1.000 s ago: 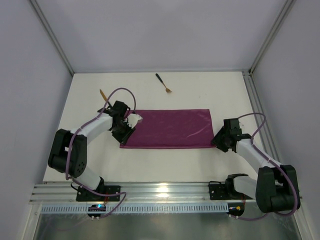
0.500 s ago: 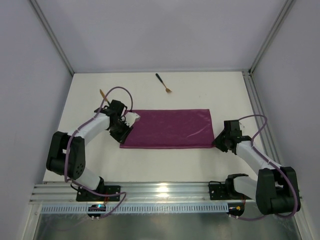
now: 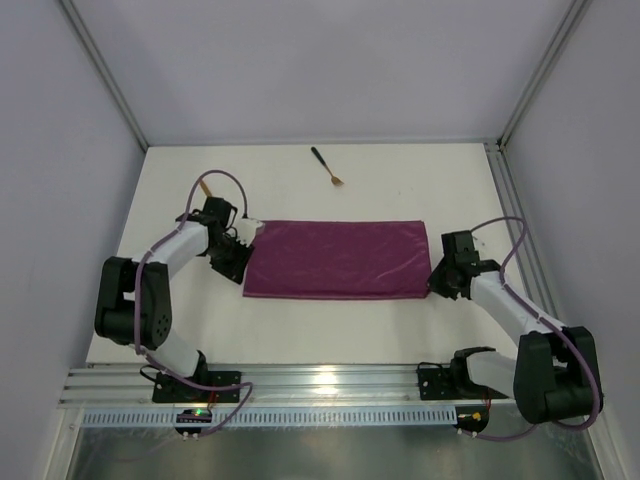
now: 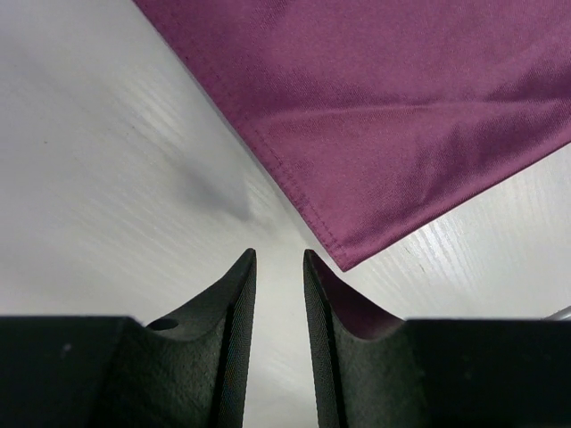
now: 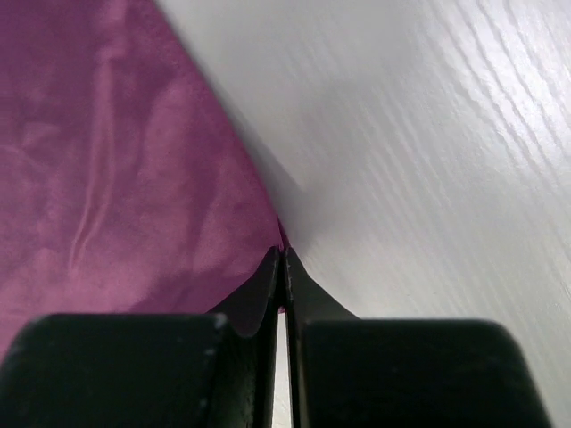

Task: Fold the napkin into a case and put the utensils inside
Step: Pick up the rectangle-folded napkin from the center of the board, then fold the rectangle-folded napkin at the center of the board.

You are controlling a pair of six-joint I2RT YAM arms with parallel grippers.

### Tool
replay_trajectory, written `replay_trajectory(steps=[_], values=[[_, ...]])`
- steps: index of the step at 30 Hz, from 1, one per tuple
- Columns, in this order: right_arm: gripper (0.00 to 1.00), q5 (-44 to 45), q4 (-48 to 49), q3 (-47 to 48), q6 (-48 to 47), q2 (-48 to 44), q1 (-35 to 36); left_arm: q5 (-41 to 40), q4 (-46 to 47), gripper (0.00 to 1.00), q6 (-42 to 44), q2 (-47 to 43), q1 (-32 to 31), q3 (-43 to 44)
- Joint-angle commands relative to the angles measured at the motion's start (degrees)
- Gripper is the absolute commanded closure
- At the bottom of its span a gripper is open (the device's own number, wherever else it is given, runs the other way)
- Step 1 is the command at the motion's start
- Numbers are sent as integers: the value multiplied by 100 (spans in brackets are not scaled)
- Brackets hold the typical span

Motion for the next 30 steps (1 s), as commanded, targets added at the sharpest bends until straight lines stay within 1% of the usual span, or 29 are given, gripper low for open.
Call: replay_trajectory(steps=[1,2,3,4,5,6,7,8,9,10,11,12,13,15,16,19,20,22,25,30], values=[[96,477,-254,751,-335,276,506,224,143,70,-137,54,136,204],[96,713,-307,1118,-370,417,707,267,143,70,-146,132,136,196],[96,846,-429,1331,-396,757,918,303,143,70,-164,159,154,178],[96,969,-491,1542,-440,961,1355,355,134,70,-164,185,154,178],[96,1092,-562,1979,-466,1172,1577,382,126,71,-164,247,189,178],[96,1120,-571,2201,-493,1626,1980,391,143,71,-173,282,215,178],[96,1129,-571,2421,-537,1883,2201,391,134,71,-181,317,233,178],[96,1137,-562,2910,-563,2147,2412,391,134,71,-181,344,294,195],[96,1137,-580,3193,-590,2428,2623,417,126,71,-190,405,338,187],[96,1137,-606,3483,-651,3005,3026,443,117,71,-190,423,373,195],[96,1120,-711,4121,-704,3307,3221,470,108,71,-181,458,452,178],[96,1137,-773,4485,-756,3605,3414,522,99,71,-181,467,488,169],[96,1129,-817,5149,-826,4157,3791,558,99,71,-173,484,505,143],[96,989,-905,5786,-1046,4652,4118,593,117,71,-164,511,541,64],[96,936,-914,6355,-1108,5081,4407,645,117,71,-155,537,541,46],[96,681,-826,7113,-1398,5550,4751,698,82,71,-164,607,567,55],[96,611,-687,7212,-1555,5742,4918,716,73,71,-164,625,584,64],[96,453,-510,7318,-1644,5849,5068,742,64,71,-181,643,637,81],[96,198,-63,7214,-1723,5911,5227,803,38,72,-181,678,646,99],[96,-110,351,7037,-1881,5894,5385,997,-24,74,-208,748,646,160]])
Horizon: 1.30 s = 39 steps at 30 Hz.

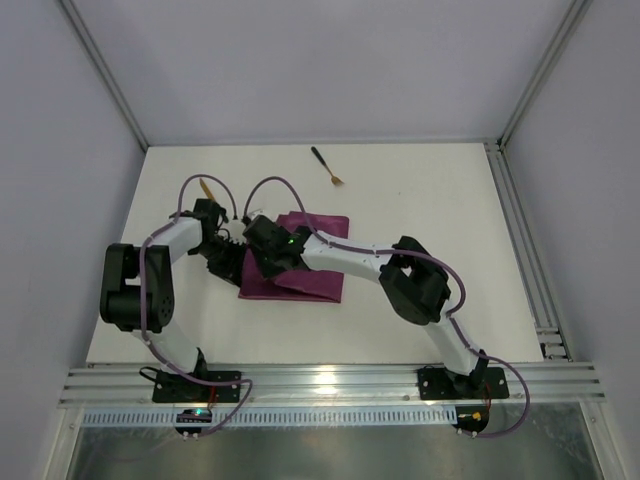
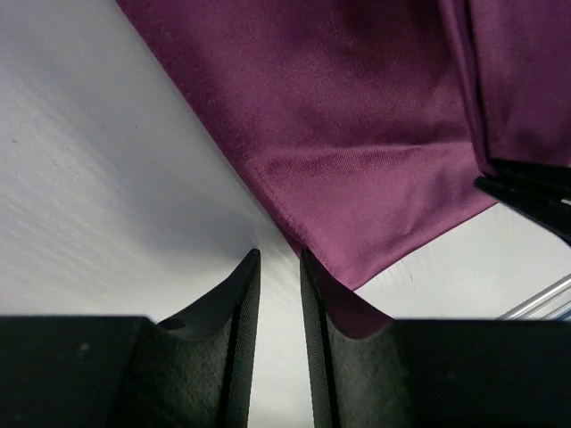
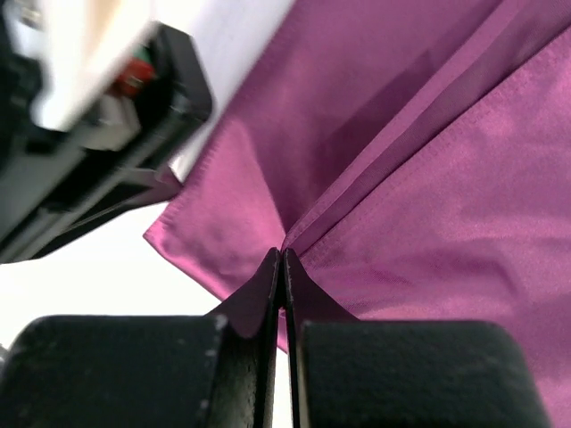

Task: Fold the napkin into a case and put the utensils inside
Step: Fold the rectangle-folded napkin at the center of the board.

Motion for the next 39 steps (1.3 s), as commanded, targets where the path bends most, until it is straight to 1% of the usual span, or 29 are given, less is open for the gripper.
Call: replay_trajectory(steps=[1,3,6,11,16,23,25,27,28,30,32,35,38,39], values=[[96,-348,622,1,-277,-58,45,237,-13,74,-11,175,19,88],[96,-498,737,10,-365,-49,116,246,-30,75,-29,237,19,123],[96,-788,913,19,-436,-5,186,219,-48,80,-55,316,19,167],[96,-841,984,-51,-296,83,178,228,-39,86,-64,316,19,176],[96,-1070,1115,-122,-155,188,186,193,-22,88,-99,316,19,185],[96,-1350,1186,-104,-58,381,186,149,-4,88,-81,316,28,185],[95,-1412,1169,-26,-110,425,186,140,-13,87,-73,299,28,185],[87,-1421,1134,45,-163,425,186,105,-39,87,-64,290,28,194],[72,-1430,1038,115,-259,391,186,88,-48,86,-55,290,36,203],[57,-1439,940,151,-409,294,186,35,-109,84,-29,246,45,246],[43,-1369,800,81,-593,-48,178,0,-162,82,6,185,63,264],[35,-1167,703,-288,-752,-777,142,-79,-285,79,77,70,115,334],[33,-1009,685,-911,-674,-1585,-138,-141,-373,77,112,-35,133,396],[33,-1061,694,-1313,-612,-1753,-269,-150,-391,77,103,-79,124,431]])
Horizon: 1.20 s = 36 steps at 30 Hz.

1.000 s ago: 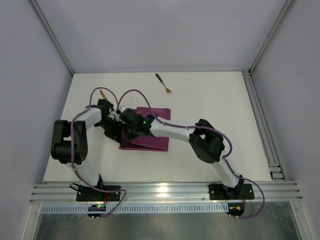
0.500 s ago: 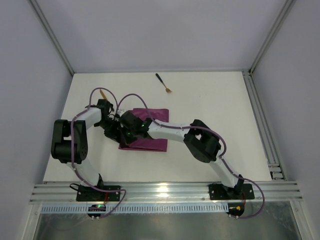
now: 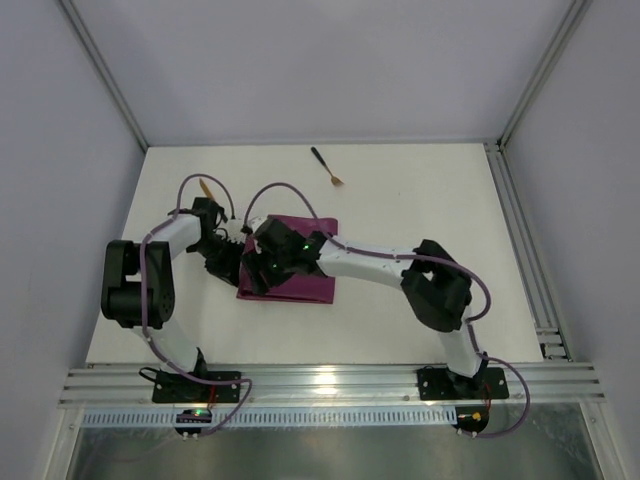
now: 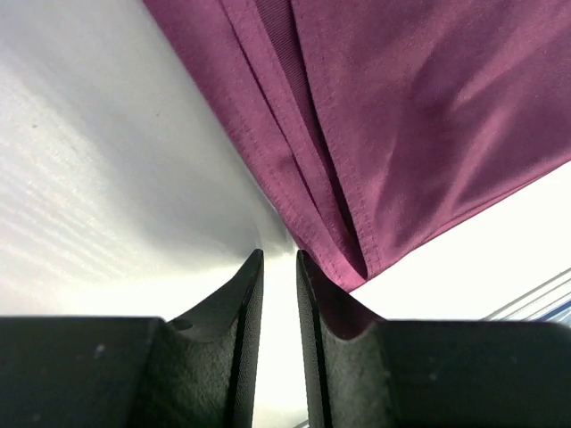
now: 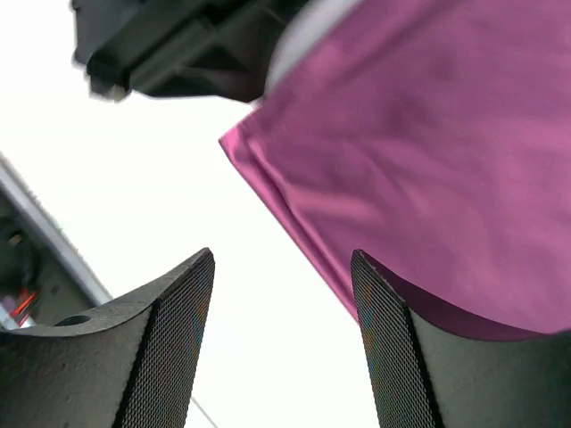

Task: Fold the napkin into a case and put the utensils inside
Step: Fold the rectangle-folded napkin at the center of the board, then move the square-folded napkin to the center of the board.

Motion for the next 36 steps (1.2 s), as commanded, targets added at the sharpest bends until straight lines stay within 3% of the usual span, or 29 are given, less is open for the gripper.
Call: replay_trajectory(steps=[1,6,9,15,23,25,33,36], values=[[33,80,45,-638,57,-1273,-504,-174,-183,77,140,-285,52,226],[48,-438,554,-1931,699,-1898,-2103,-209,-350,75,140,-425,52,331],[49,-868,650,-1872,770,-1567,-2797,-209,-482,72,132,-531,52,375],[48,-1440,967,-1265,988,-451,-3484,-200,-719,69,140,-759,52,402],[50,-1802,1424,-1018,1209,228,-3564,-183,-746,68,123,-847,52,270],[55,-1714,1434,-1045,1314,272,-3564,-174,-720,68,105,-847,52,252],[95,-1608,1635,-1475,1499,54,-3564,-95,-781,68,202,-953,52,278],[96,-1406,1811,-2080,1586,-482,-3564,10,-807,68,254,-1005,52,313]])
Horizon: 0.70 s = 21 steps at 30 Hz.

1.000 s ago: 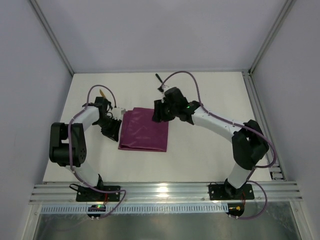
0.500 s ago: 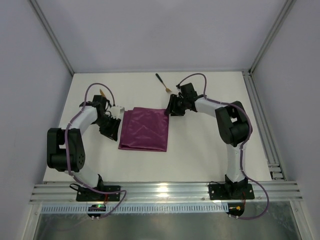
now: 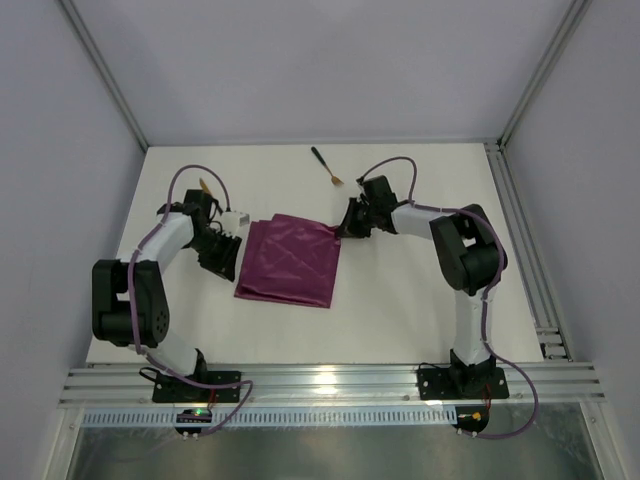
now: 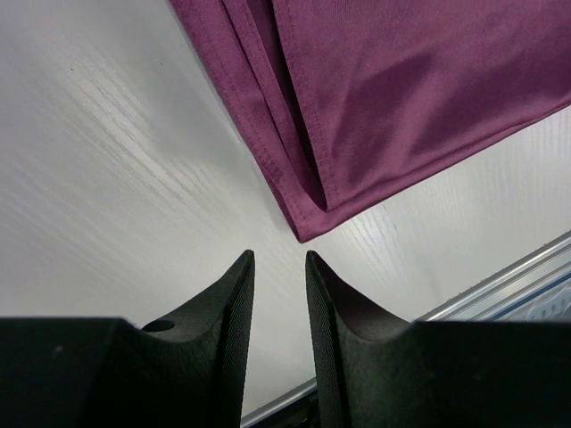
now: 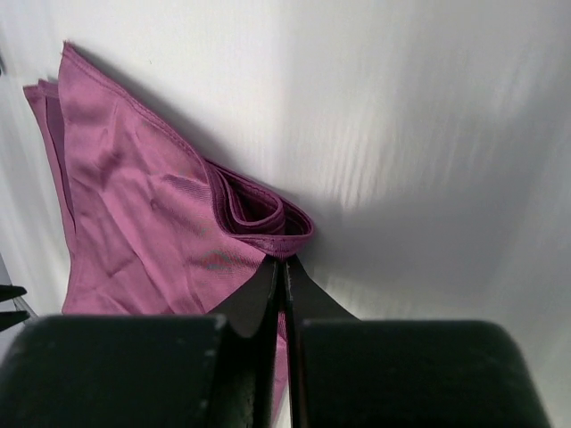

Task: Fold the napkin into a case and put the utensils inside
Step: Move the square-folded napkin to the center of the board.

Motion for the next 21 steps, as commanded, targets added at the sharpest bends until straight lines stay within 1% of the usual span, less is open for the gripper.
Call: replay_trajectory(steps=[1,2,3,4,5,6,7,8,9,10,12,13,14,16,17,18,19,20,21], values=[[96,353,146,-700,157,-756,27,251,-121,68,132,-265,33,93],[96,441,259,-1189,210,-949,27,312,-130,68,167,-265,33,110],[96,512,321,-1455,341,-1368,53,365,-130,68,167,-256,24,137],[96,687,348,-1745,420,-1590,88,426,-139,68,185,-230,32,163],[96,819,357,-2296,482,-1801,132,575,-208,68,237,-212,24,215],[96,977,340,-2554,639,-2247,315,637,-227,68,264,-203,6,233],[96,1170,287,-2826,737,-2460,456,699,-253,68,299,-186,-11,260],[96,1563,156,-3333,851,-2671,649,760,-270,68,378,-177,-81,277],[96,1750,94,-3556,991,-3065,1121,770,-279,67,404,-185,-134,269],[96,1908,41,-3985,1375,-3243,1404,752,-262,67,431,-185,-195,251],[96,2121,-12,-4339,1860,-3525,1932,665,-227,66,518,-194,-424,199],[92,2121,-47,-4567,2280,-3744,2326,629,-201,65,528,-203,-503,172],[86,2121,-195,-4639,2432,-3833,2460,586,-192,64,536,-203,-625,137],[70,2112,-450,-4674,2566,-4244,2584,445,-69,64,519,-220,-705,93],[55,2121,-808,-4622,2461,-4395,2585,375,-25,63,502,-212,-732,76],[49,2417,-1047,-4526,2339,-4553,2585,305,19,63,493,-212,-741,58],[44,2550,-1319,-4212,2172,-4694,2585,121,106,63,484,-203,-741,49],[40,2656,-1713,-4009,1666,-4860,2524,41,151,63,475,-194,-750,32],[36,2692,-1830,-3824,1382,-4888,2462,-21,203,63,475,-194,-750,14]])
